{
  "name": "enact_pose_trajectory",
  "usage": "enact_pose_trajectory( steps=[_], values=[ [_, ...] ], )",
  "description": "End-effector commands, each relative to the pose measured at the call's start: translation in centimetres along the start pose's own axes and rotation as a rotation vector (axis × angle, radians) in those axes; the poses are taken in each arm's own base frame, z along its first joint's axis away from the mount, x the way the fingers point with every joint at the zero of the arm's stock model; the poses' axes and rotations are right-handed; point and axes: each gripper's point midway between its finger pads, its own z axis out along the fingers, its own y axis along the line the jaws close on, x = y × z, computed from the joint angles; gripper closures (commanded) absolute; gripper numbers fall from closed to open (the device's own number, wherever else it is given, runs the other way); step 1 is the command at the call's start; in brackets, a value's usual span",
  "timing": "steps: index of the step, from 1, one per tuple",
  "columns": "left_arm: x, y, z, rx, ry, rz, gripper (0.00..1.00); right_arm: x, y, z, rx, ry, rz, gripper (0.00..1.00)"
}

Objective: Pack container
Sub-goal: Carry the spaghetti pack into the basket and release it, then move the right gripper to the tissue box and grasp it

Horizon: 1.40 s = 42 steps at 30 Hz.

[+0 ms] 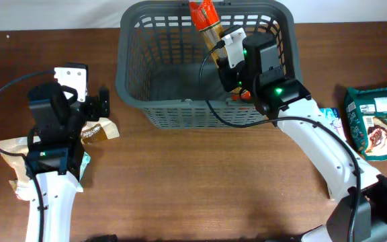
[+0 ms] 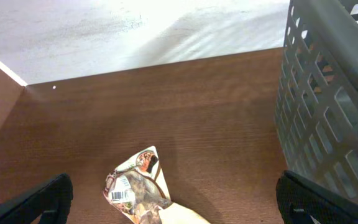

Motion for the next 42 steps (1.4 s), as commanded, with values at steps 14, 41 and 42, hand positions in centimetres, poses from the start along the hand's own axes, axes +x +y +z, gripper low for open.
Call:
enact_pose_trajectory(
  steps=[14,41,42],
  values=[
    [0.3,0.2,0.2,-0.009,0.009,0.014,0.01,-4.8,-1.9,-3.2,-0.040,-0.153,0.027,0.01],
    [1.2,0.0,1.4,0.000,0.040,0.023,0.01,9.3,-26.3,-31.2,0.566,0.455,0.688,0.05],
    [1.3,0.0,1.4,0.001,0.044,0.039,0.01,10.4,-25.9,-31.0,0.535,0.509,0.685,0.12]
  ],
)
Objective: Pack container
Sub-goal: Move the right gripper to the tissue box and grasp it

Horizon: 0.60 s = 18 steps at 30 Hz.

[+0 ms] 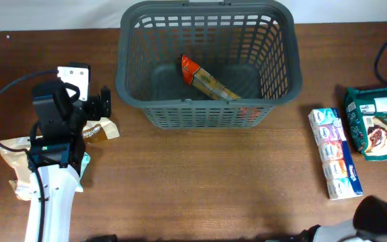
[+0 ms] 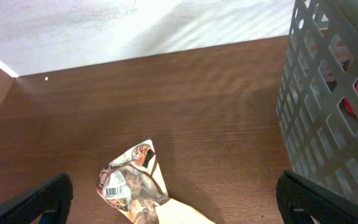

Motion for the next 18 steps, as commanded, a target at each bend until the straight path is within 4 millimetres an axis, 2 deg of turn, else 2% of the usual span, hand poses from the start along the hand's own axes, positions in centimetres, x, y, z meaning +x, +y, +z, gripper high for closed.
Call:
enact_pose_trajectory(
  steps=[1,4,7,13,18],
  values=[
    [0.3,0.2,0.1,-0.008,0.008,0.045,0.01,1.9,-0.5,1.6,-0.043,0.111,-0.093,0.15],
    [0.5,0.1,0.1,-0.006,0.018,0.054,0.01,3.9,1.2,3.3,-0.098,0.202,-0.160,0.24],
    [0.9,0.0,0.1,-0.001,0.034,0.054,0.01,6.8,2.0,5.1,-0.086,0.311,-0.203,0.26],
    [1.2,0.0,0.0,0.002,0.045,0.054,0.01,12.9,3.5,8.5,-0.084,0.408,-0.303,0.25],
    [1.3,0.0,0.0,0.003,0.049,0.062,0.01,18.1,3.3,10.4,-0.088,0.425,-0.308,0.17]
  ],
)
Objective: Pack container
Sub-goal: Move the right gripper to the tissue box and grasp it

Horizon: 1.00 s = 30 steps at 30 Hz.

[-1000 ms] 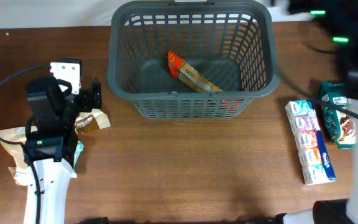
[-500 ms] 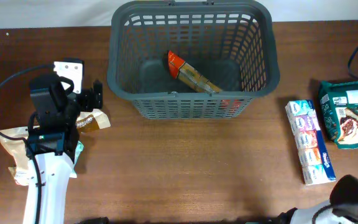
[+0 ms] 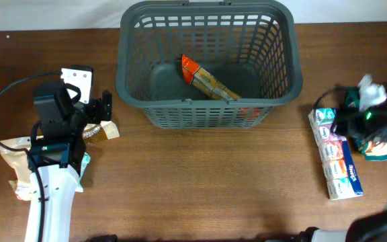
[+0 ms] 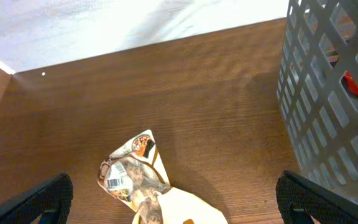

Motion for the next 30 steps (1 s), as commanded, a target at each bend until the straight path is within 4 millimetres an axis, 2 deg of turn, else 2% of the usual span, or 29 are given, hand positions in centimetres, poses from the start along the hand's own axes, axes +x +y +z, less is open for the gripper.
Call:
enact_pose_trajectory(
  steps=[1,3,6,9,14,24,30],
  values=[
    [0.3,0.2,0.1,-0.008,0.007,0.026,0.01,2.8,0.3,1.0,0.022,-0.006,-0.012,0.16],
    [0.3,0.2,0.1,-0.008,0.008,0.037,0.01,3.9,0.5,2.1,0.021,-0.001,-0.010,0.00],
    [0.3,0.2,0.1,-0.008,0.008,0.045,0.01,5.2,0.0,3.5,0.056,0.007,-0.011,0.01],
    [0.3,0.2,0.1,-0.007,0.008,0.063,0.01,6.2,-1.3,4.6,0.135,0.032,-0.019,0.01],
    [0.1,0.2,0.1,-0.009,0.002,0.063,0.01,6.9,-2.1,7.1,0.166,0.066,-0.086,0.01],
    [-0.2,0.3,0.1,-0.014,-0.013,0.074,0.01,6.1,-2.6,11.5,0.177,0.030,-0.125,0.01],
    [-0.1,0.3,0.1,-0.012,-0.005,0.074,0.01,5.2,-3.0,12.9,0.181,0.017,-0.126,0.01]
  ],
)
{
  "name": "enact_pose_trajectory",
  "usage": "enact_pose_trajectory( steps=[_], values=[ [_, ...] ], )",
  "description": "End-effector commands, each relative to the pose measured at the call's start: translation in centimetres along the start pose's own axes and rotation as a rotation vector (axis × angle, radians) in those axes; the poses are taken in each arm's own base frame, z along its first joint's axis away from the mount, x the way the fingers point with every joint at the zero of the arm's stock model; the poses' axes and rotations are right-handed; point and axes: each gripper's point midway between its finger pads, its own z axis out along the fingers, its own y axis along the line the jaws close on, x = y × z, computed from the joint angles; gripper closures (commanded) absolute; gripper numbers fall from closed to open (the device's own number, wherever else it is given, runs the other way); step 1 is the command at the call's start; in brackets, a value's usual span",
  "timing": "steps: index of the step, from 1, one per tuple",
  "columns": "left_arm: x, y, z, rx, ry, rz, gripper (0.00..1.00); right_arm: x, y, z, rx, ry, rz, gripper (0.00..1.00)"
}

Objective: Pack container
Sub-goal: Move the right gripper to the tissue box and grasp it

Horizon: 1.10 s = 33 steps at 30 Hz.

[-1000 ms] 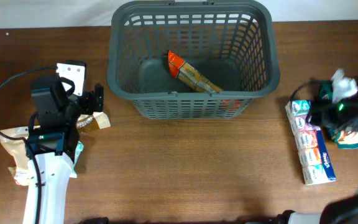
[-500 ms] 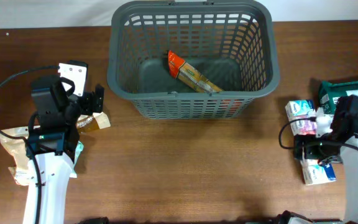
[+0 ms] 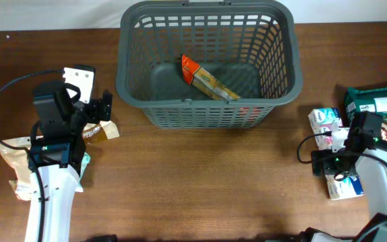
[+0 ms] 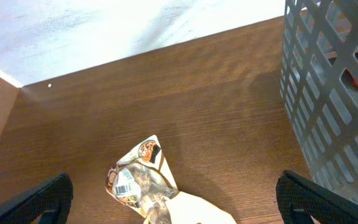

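Note:
A grey slatted basket [image 3: 207, 60] stands at the back middle, with an orange-topped packet [image 3: 205, 78] lying on its floor. My left gripper [image 3: 103, 107] hangs open over a crumpled cream pouch [image 3: 99, 131]. In the left wrist view the pouch [image 4: 143, 182] lies between the wide-spread fingers of the left gripper [image 4: 174, 202], untouched. My right gripper [image 3: 319, 161] points left over a blue-and-white box pack [image 3: 334, 161]. Its fingers are too small and dark to read.
A green bag [image 3: 380, 111] lies at the right edge behind the box pack. More cream packaging [image 3: 15, 165] lies under the left arm. The basket wall [image 4: 328, 93] stands close on the right of the left wrist view. A white wall runs behind the table.
My right arm has come nearer the front edge, from the back end of the box pack to lying across its middle. The left gripper has barely shifted and stays open.
My right gripper first held the orange-topped packet over the basket. Then the packet lay on the basket floor and the right arm was almost out of view. After that it was by the box pack at the right, and now lies across it. The left gripper stayed open over the pouch.

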Motion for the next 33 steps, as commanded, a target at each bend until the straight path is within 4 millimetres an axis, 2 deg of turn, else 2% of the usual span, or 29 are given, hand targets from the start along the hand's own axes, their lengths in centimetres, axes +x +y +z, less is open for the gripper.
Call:
enact_pose_trajectory(
  steps=[1,9,15,16,18,19,20,21,24,26,28,33],
  values=[
    [0.3,0.2,0.1,-0.008,0.010,0.014,0.01,0.0,0.0,0.9,0.003,0.014,-0.019,0.01],
    [0.3,0.2,0.1,-0.008,0.009,0.013,0.01,-0.1,-0.6,1.2,0.030,0.033,-0.041,0.00],
    [0.3,0.2,0.1,-0.007,0.009,0.013,0.01,-2.8,-1.8,0.3,0.065,-0.062,0.047,0.01],
    [0.3,0.2,0.1,-0.007,0.010,0.013,0.01,-3.0,-1.8,0.3,0.067,-0.070,0.067,0.04],
    [0.4,0.1,0.1,-0.006,0.012,0.013,0.01,-3.3,-1.7,0.3,0.055,-0.084,0.081,0.35],
    [0.4,0.1,0.1,-0.006,0.012,0.013,0.01,-3.4,-1.7,0.3,0.057,-0.088,0.082,0.44],
    [0.4,0.1,0.1,-0.006,0.012,0.013,0.01,-3.5,-1.8,0.3,0.058,-0.091,0.083,0.45],
    [0.4,0.1,0.1,-0.006,0.012,0.013,0.01,-3.5,-1.8,0.3,0.060,-0.095,0.086,0.45],
    [0.4,0.1,0.1,-0.006,0.012,0.013,0.01,-3.4,-2.3,0.4,0.058,-0.095,0.104,0.33],
    [0.4,0.1,0.1,-0.006,0.012,0.013,0.01,-3.2,-2.5,0.4,0.042,-0.099,0.125,0.17],
    [0.4,0.1,0.1,-0.006,0.012,0.013,0.01,-3.1,-2.7,0.5,0.023,-0.103,0.145,0.07],
    [0.4,0.1,0.1,-0.006,0.012,0.013,0.01,-2.6,-4.0,0.7,0.025,-0.111,0.196,0.03]
  ],
)
